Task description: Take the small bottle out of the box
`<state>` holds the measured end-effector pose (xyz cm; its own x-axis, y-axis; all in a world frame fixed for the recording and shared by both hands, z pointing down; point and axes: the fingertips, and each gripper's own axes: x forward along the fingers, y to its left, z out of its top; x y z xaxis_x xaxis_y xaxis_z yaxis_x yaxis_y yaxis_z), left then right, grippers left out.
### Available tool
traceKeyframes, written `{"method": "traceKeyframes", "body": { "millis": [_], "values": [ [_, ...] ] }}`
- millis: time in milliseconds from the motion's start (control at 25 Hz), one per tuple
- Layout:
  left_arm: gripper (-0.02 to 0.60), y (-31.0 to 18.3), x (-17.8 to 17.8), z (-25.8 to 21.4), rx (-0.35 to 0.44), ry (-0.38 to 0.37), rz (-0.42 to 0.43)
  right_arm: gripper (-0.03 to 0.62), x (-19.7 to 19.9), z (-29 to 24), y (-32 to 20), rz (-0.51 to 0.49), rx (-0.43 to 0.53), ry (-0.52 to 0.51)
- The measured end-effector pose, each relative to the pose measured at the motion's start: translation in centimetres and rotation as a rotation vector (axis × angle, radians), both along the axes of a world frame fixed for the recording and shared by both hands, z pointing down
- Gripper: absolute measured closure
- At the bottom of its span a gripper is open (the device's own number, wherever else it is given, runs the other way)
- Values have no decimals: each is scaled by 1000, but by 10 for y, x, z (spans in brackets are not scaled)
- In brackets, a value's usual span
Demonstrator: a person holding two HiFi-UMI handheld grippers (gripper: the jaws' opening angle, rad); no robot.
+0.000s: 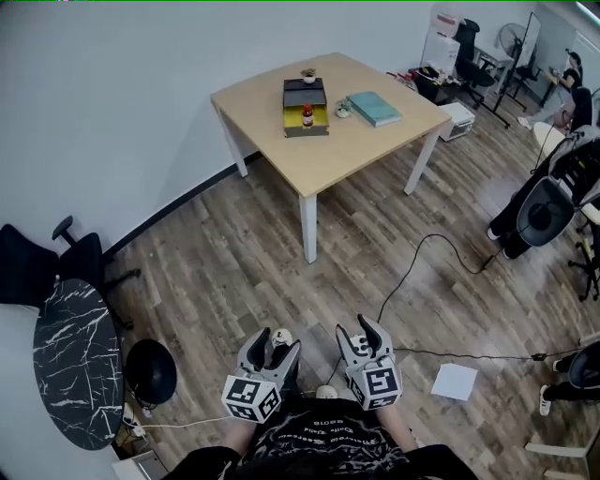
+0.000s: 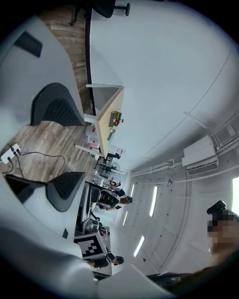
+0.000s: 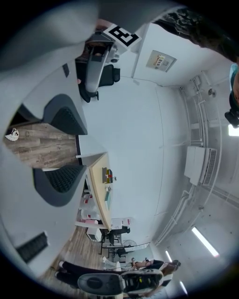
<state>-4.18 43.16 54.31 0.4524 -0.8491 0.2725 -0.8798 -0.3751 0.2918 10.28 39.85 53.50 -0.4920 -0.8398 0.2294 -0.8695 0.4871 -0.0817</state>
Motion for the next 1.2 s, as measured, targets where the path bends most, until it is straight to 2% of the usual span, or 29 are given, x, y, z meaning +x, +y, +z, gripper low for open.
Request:
{"method": "traceKeyframes", "body": {
  "millis": [200,360,640,760,960,1200],
  "values": [
    [267,-69,-21,4,1,-24,35,379,-21,6,-56,21,-25,2],
    [267,-128,-45,7,5,-41,68,379,-51,12,-108,-1,-32,25],
    [267,-215,-90,0,27,-54,132,379,-101,5,-186,29,-26,26],
    [267,-244,-108,1,26,-52,137,379,-121,11,-207,18,-50,19],
    [267,-277,-130,4,19,-69,152,385,-150,5,-224,-15,-12,99],
    [267,-298,-133,8,9,-45,161,385,-155,13,-234,-21,-60,52]
  ]
}}
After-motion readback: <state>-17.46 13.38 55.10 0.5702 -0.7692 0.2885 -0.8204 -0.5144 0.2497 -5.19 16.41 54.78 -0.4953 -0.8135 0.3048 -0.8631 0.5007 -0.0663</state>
